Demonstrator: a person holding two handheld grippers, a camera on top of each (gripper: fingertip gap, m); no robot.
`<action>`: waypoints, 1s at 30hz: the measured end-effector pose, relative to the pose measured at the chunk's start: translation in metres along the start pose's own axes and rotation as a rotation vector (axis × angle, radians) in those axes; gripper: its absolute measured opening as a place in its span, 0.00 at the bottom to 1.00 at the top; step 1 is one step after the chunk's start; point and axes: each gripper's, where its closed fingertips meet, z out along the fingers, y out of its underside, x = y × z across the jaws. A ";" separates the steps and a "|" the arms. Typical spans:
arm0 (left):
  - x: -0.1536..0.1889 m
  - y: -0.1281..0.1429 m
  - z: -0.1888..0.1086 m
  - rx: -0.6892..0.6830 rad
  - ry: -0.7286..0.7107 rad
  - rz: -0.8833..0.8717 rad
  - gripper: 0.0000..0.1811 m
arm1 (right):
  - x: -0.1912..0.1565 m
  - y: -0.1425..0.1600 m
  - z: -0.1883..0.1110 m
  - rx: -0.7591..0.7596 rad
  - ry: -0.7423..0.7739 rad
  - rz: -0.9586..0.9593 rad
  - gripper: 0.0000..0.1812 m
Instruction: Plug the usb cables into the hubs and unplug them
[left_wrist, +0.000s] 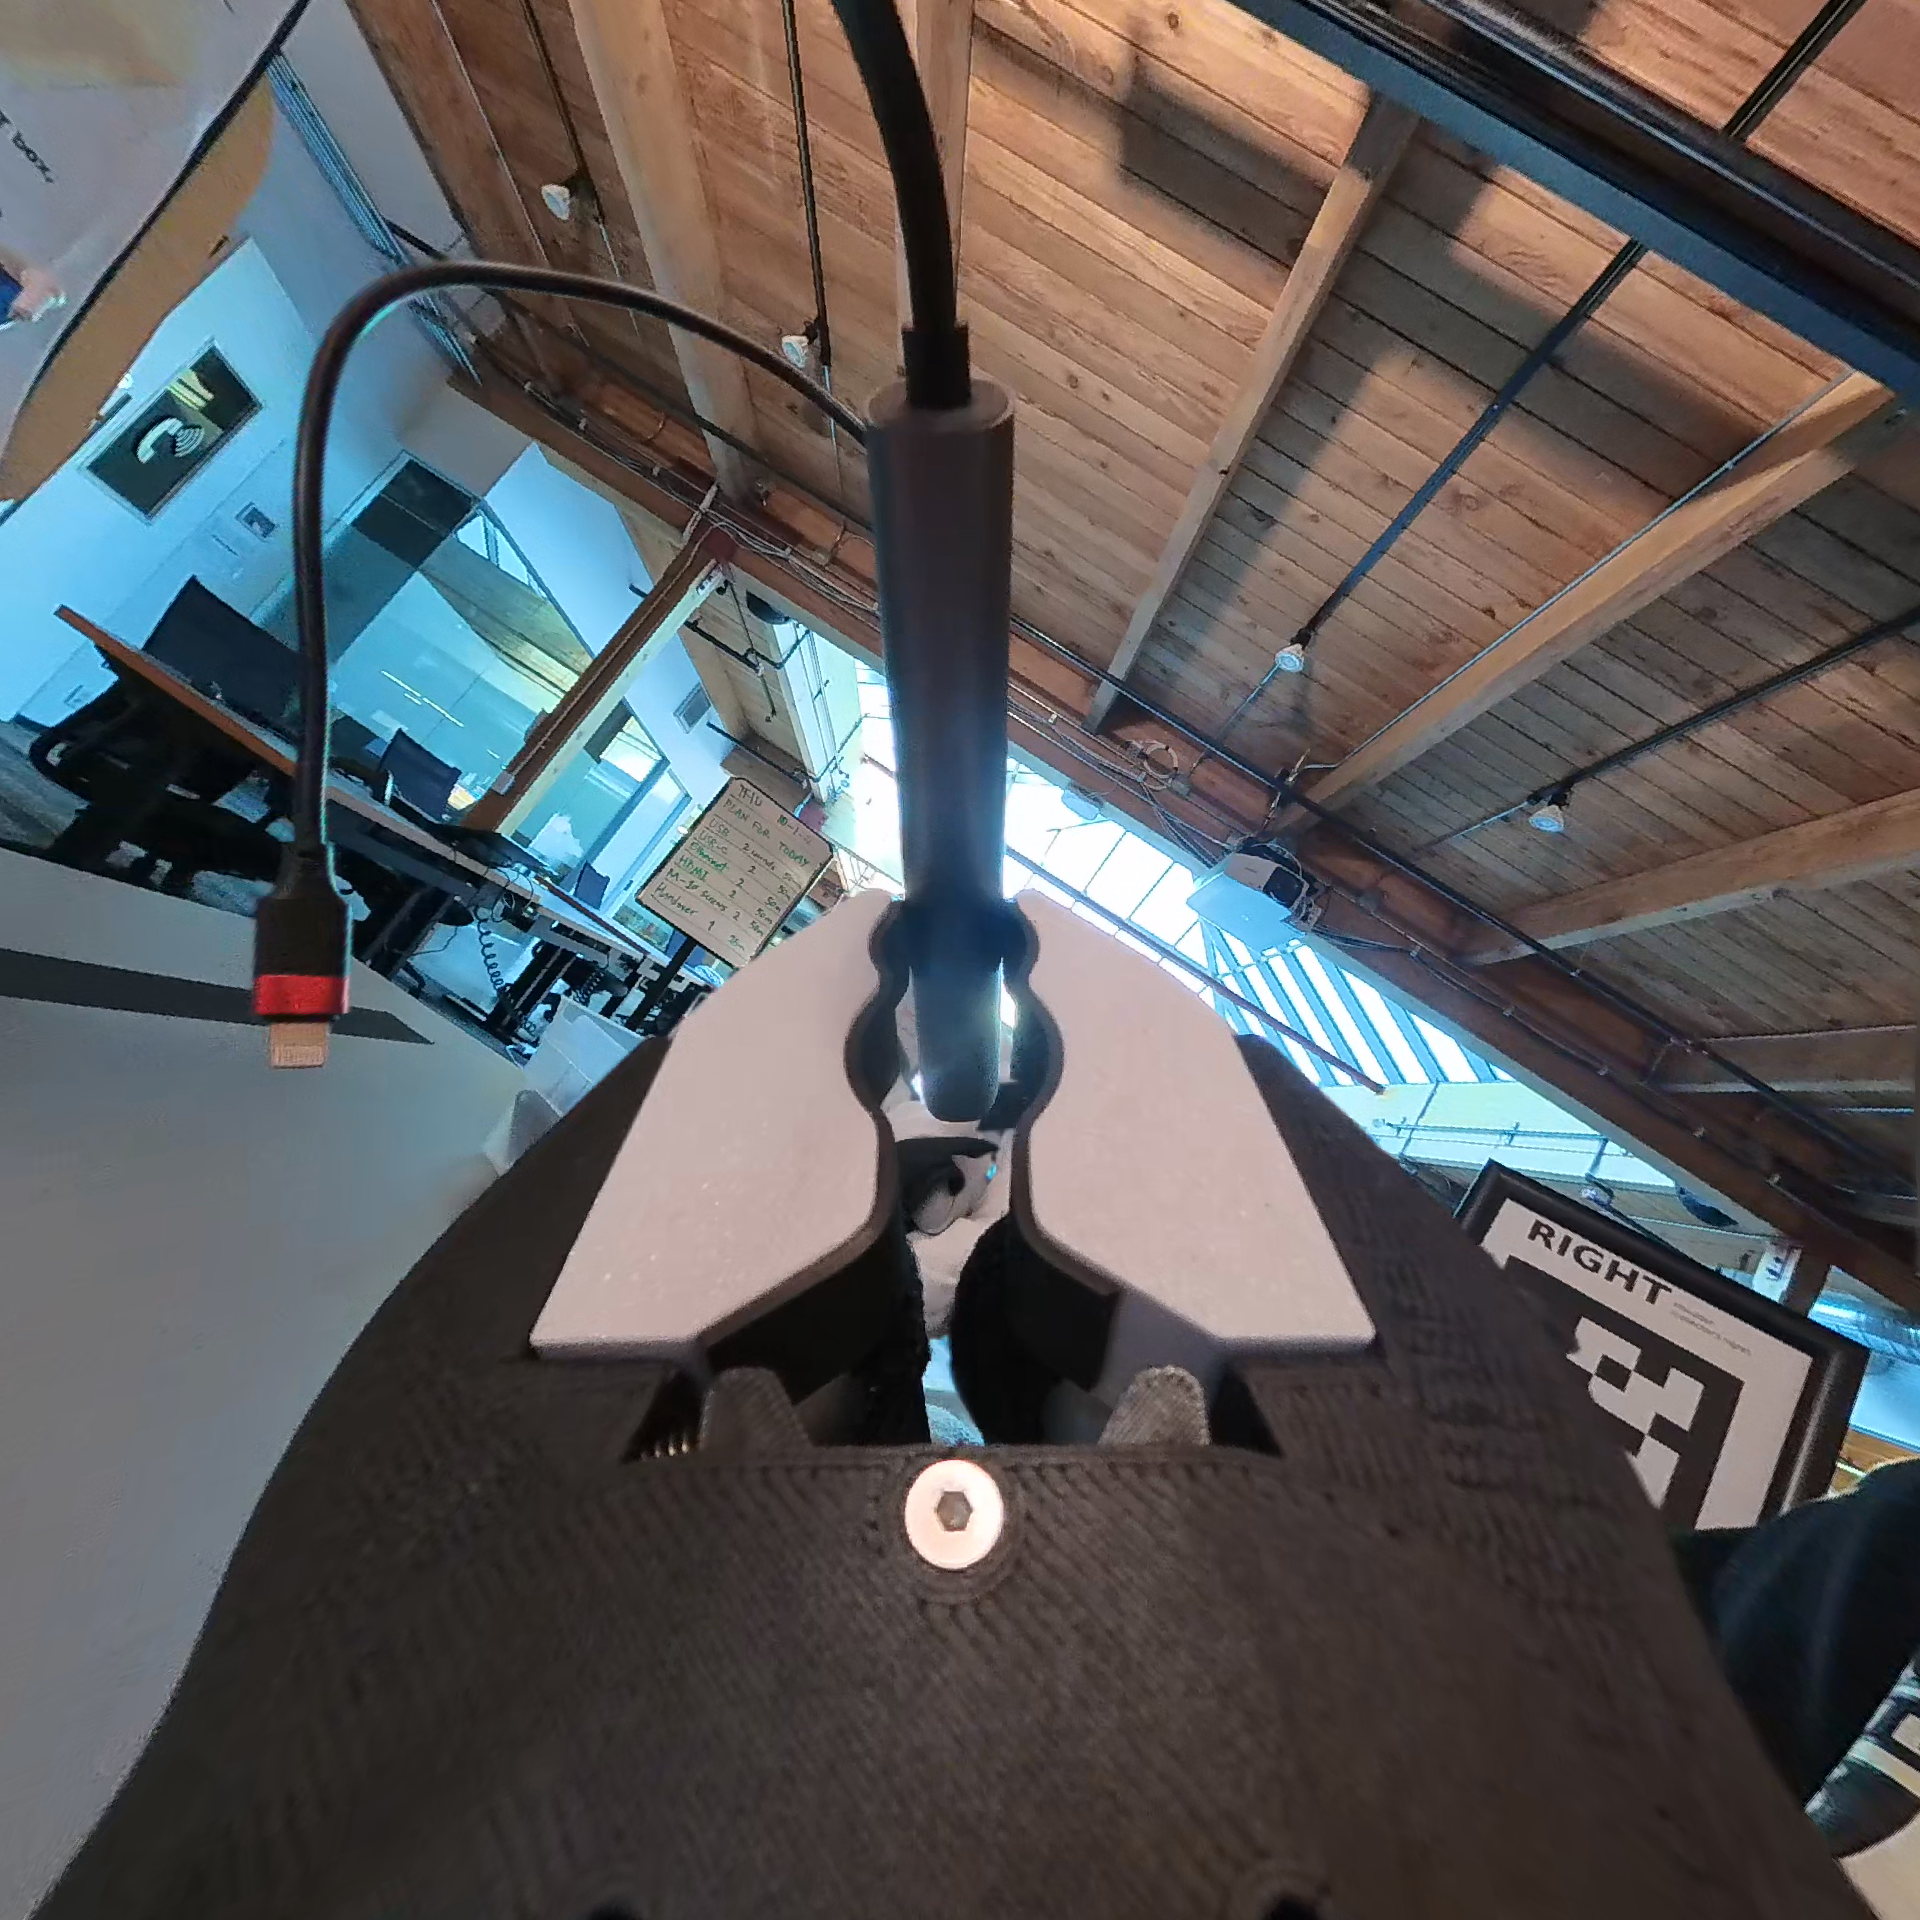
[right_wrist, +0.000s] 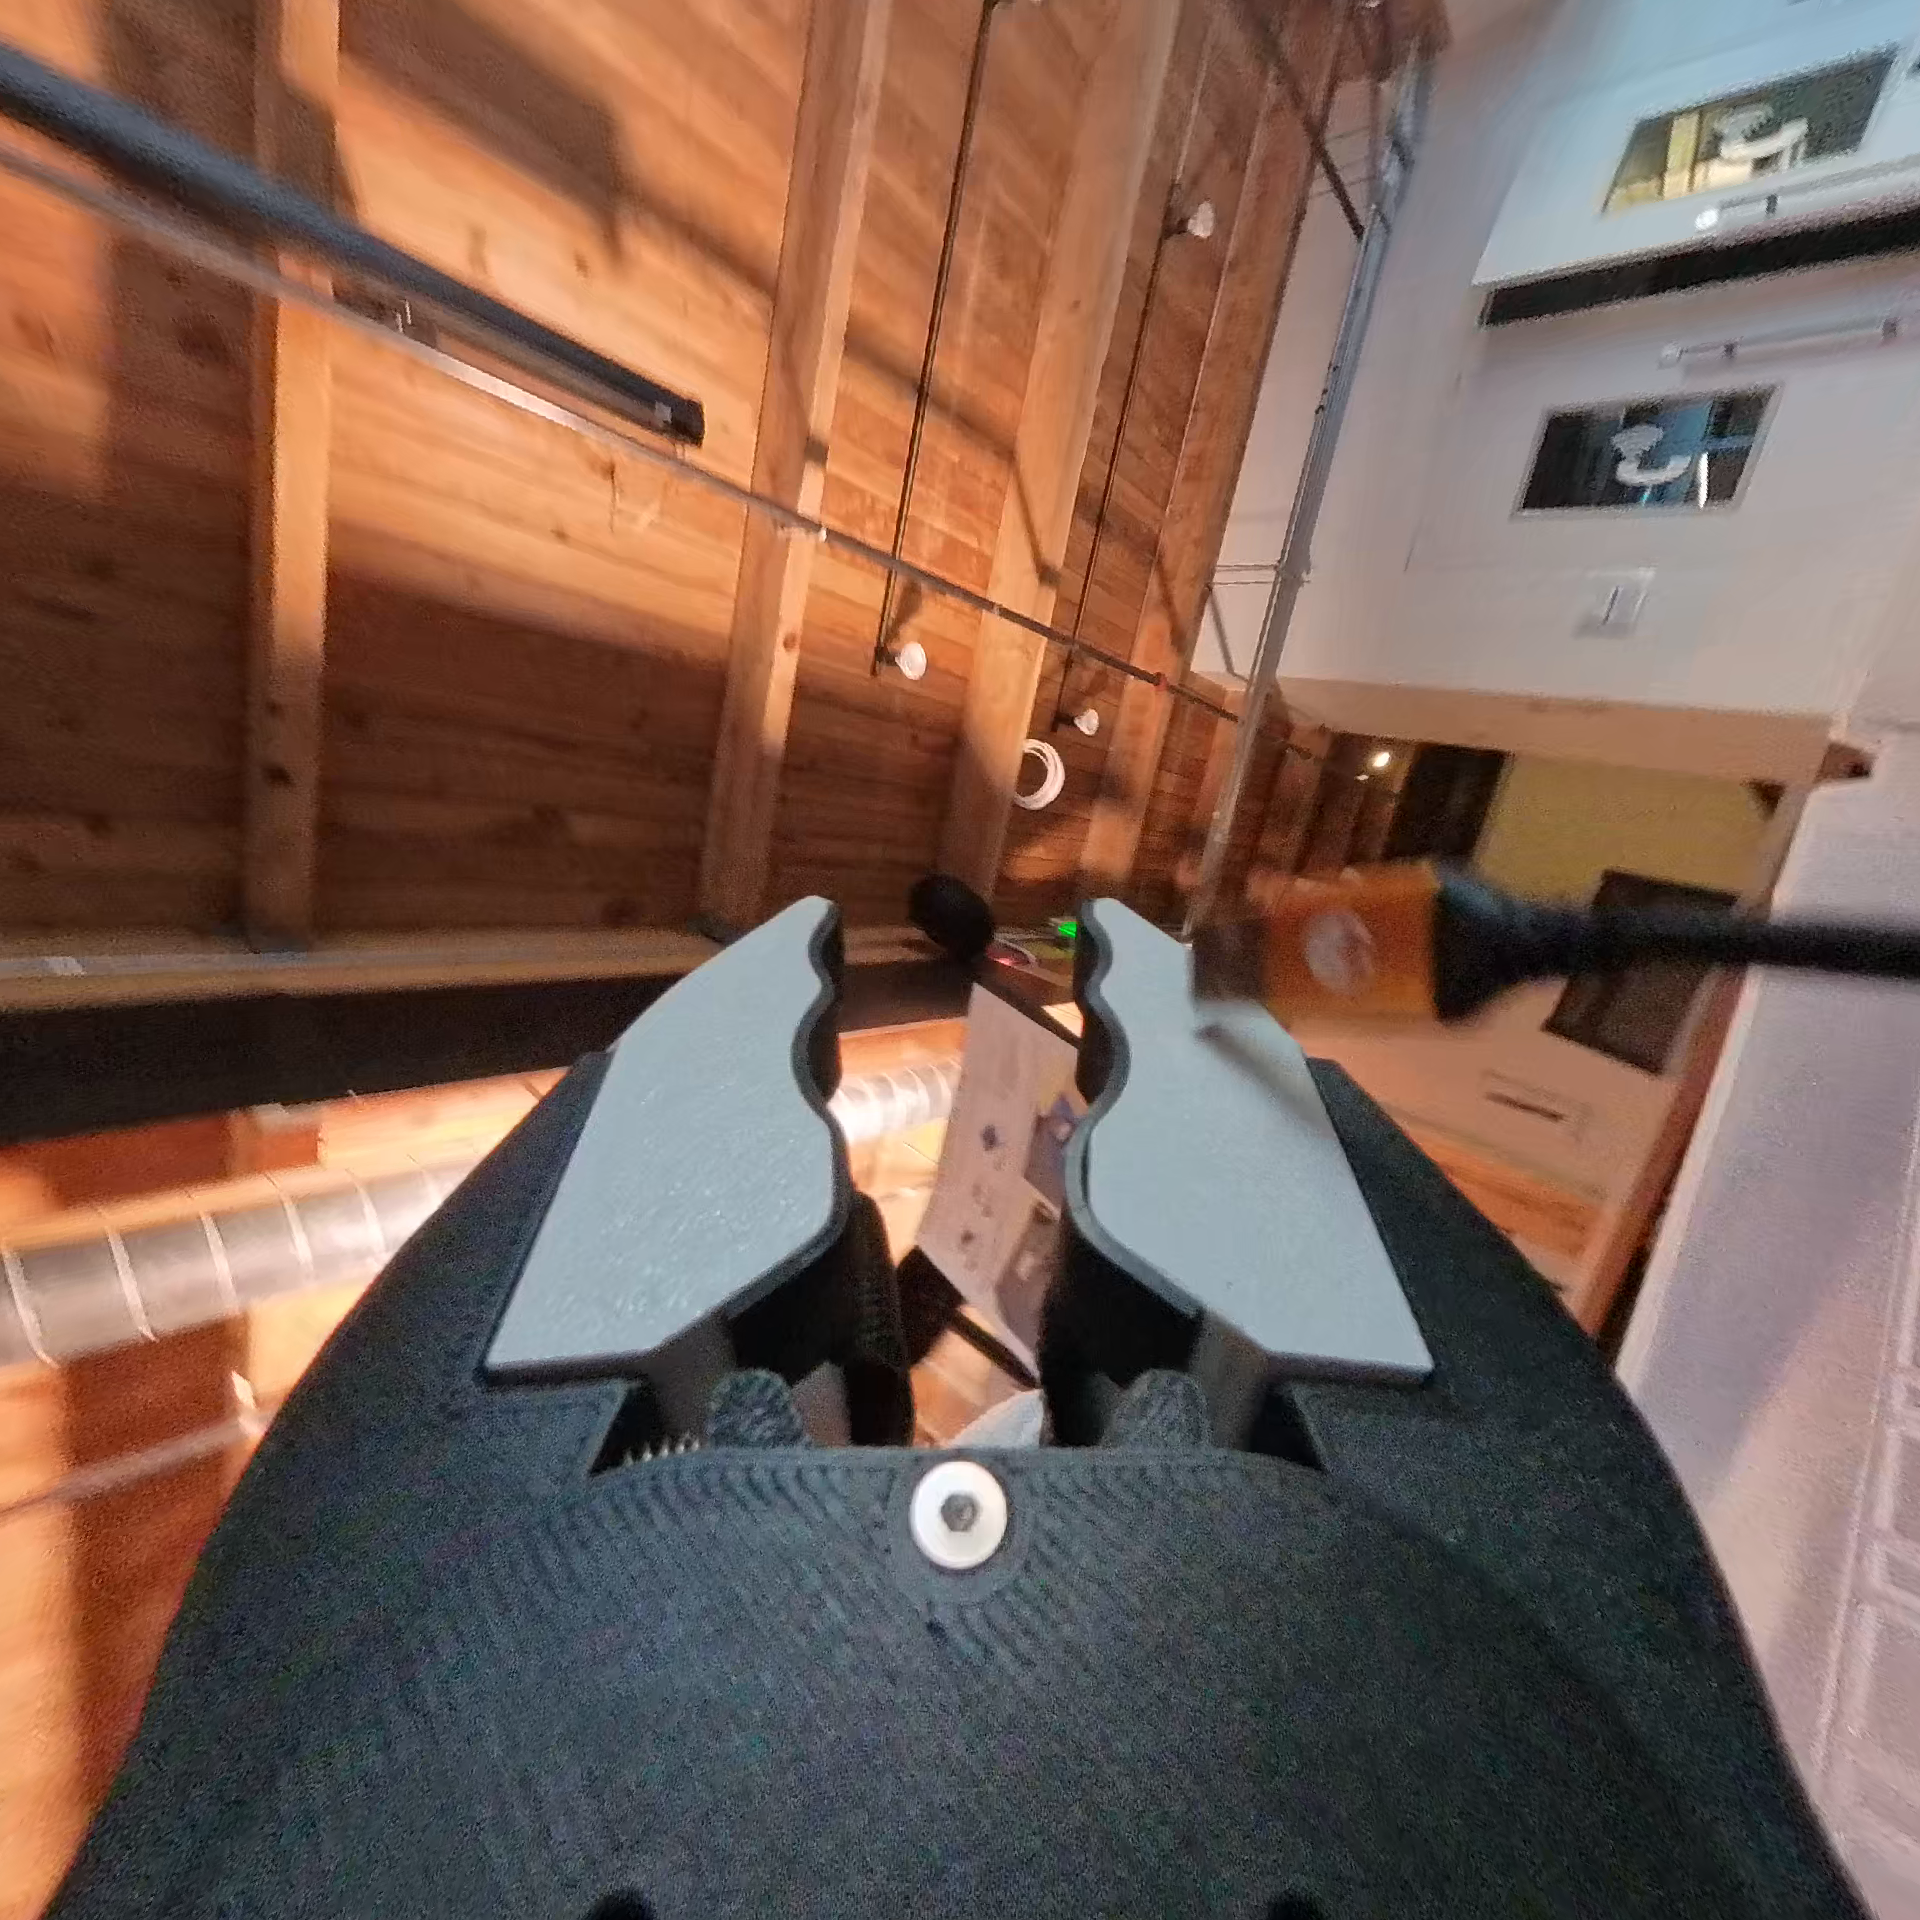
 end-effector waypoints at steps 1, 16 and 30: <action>0.000 0.000 0.000 -0.002 0.003 -0.002 0.09 | -0.006 0.005 0.001 -0.023 -0.005 -0.062 0.26; 0.016 0.034 0.012 -0.290 0.041 0.275 0.09 | -0.082 0.221 -0.067 -1.161 -0.557 -0.265 0.28; 0.035 0.046 0.019 -0.276 0.147 0.327 0.15 | -0.095 0.225 -0.086 -1.229 -0.609 0.061 0.04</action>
